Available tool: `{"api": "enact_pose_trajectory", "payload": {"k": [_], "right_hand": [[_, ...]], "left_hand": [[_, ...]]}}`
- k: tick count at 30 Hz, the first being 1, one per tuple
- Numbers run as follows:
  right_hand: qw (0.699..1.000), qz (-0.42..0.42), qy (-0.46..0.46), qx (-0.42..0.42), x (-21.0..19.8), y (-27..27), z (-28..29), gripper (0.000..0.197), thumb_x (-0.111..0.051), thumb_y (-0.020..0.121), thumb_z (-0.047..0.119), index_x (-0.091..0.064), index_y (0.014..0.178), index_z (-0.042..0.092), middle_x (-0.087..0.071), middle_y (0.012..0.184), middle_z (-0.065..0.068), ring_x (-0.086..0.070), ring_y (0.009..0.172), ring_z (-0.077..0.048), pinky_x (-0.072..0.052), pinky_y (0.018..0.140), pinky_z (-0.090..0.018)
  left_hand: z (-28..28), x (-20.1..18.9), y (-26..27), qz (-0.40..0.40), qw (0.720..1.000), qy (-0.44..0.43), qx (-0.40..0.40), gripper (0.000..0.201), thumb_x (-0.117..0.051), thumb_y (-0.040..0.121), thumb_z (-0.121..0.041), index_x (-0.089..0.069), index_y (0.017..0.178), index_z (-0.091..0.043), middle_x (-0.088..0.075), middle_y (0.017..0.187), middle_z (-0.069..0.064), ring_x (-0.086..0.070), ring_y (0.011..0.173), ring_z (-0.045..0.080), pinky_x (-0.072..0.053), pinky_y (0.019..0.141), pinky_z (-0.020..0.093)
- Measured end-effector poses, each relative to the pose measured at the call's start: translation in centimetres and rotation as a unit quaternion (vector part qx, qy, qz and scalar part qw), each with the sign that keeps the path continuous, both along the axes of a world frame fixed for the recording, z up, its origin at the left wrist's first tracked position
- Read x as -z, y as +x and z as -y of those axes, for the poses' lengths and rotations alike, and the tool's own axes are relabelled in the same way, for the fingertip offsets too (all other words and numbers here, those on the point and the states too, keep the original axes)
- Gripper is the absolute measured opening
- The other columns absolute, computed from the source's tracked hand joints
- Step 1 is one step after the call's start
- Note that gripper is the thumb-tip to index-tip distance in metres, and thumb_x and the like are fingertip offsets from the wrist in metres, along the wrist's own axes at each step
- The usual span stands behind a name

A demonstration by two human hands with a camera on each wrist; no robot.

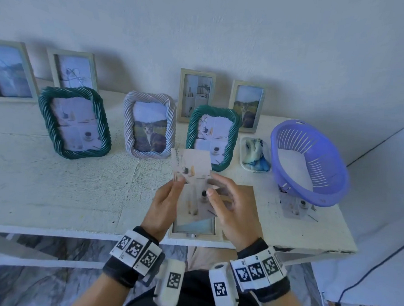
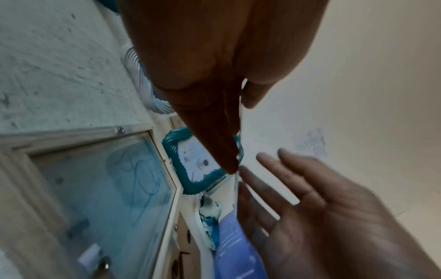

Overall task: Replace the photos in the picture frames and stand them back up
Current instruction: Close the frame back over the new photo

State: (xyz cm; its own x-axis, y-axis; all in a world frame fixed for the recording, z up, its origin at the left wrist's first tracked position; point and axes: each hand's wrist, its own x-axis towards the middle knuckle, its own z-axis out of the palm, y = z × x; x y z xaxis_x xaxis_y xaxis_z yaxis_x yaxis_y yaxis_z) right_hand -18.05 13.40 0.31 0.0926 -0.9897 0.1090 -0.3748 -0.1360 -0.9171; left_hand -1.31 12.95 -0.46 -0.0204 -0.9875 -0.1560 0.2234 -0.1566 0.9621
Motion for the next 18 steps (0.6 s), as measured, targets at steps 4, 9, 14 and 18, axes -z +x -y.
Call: {"api": "enact_pose_trajectory", "payload": {"k": [4, 9, 14, 18], "right_hand": [[0.995, -0.020, 0.085, 0.051, 1.4, -1.3, -0.3, 0.033, -0.061, 0.090, 0.038, -0.059, 0.122, 0.029, -0.068, 0.105, 0.010, -0.066, 0.087, -0.007, -0.057, 0.076, -0.038], [0.957, 0.167, 0.212, 0.111, 2.4, -4.8, -2.0, 0.010, -0.059, 0.093, 0.007, -0.069, 0.092, 0.006, -0.064, 0.079, -0.012, -0.055, 0.060, -0.024, -0.047, 0.049, -0.031], [0.938, 0.175, 0.211, 0.211, 3.9, -11.3, -3.8, 0.011, -0.057, 0.094, 0.002, -0.067, 0.090, 0.000, -0.054, 0.069, -0.012, -0.043, 0.049, -0.020, -0.039, 0.048, -0.028], [0.928, 0.113, 0.211, 0.284, 4.9, -16.6, -5.0, 0.015, -0.056, 0.095, 0.002, -0.067, 0.086, -0.003, -0.053, 0.067, -0.014, -0.040, 0.048, -0.017, -0.036, 0.046, -0.026]], "left_hand": [[-0.1, 0.7, -0.6, -0.025, 0.999, 0.013, -0.018, 0.033, -0.041, 0.103, -0.025, -0.066, 0.108, -0.004, -0.072, 0.109, 0.013, -0.065, 0.106, 0.036, -0.053, 0.091, 0.050], [0.5, 0.5, -2.0, 0.050, 0.996, -0.025, 0.063, 0.020, -0.048, 0.100, -0.021, -0.063, 0.108, -0.011, -0.075, 0.095, -0.005, -0.070, 0.088, 0.013, -0.059, 0.072, 0.033], [2.9, 0.8, -2.9, 0.191, 0.974, -0.061, 0.108, 0.025, -0.059, 0.095, -0.023, -0.060, 0.120, -0.028, -0.068, 0.105, -0.004, -0.067, 0.093, 0.015, -0.060, 0.070, 0.033], [5.4, -0.4, -5.7, 0.286, 0.933, -0.144, 0.165, 0.024, -0.065, 0.091, -0.022, -0.065, 0.115, -0.025, -0.067, 0.106, -0.009, -0.064, 0.089, 0.001, -0.052, 0.076, 0.014]]}}
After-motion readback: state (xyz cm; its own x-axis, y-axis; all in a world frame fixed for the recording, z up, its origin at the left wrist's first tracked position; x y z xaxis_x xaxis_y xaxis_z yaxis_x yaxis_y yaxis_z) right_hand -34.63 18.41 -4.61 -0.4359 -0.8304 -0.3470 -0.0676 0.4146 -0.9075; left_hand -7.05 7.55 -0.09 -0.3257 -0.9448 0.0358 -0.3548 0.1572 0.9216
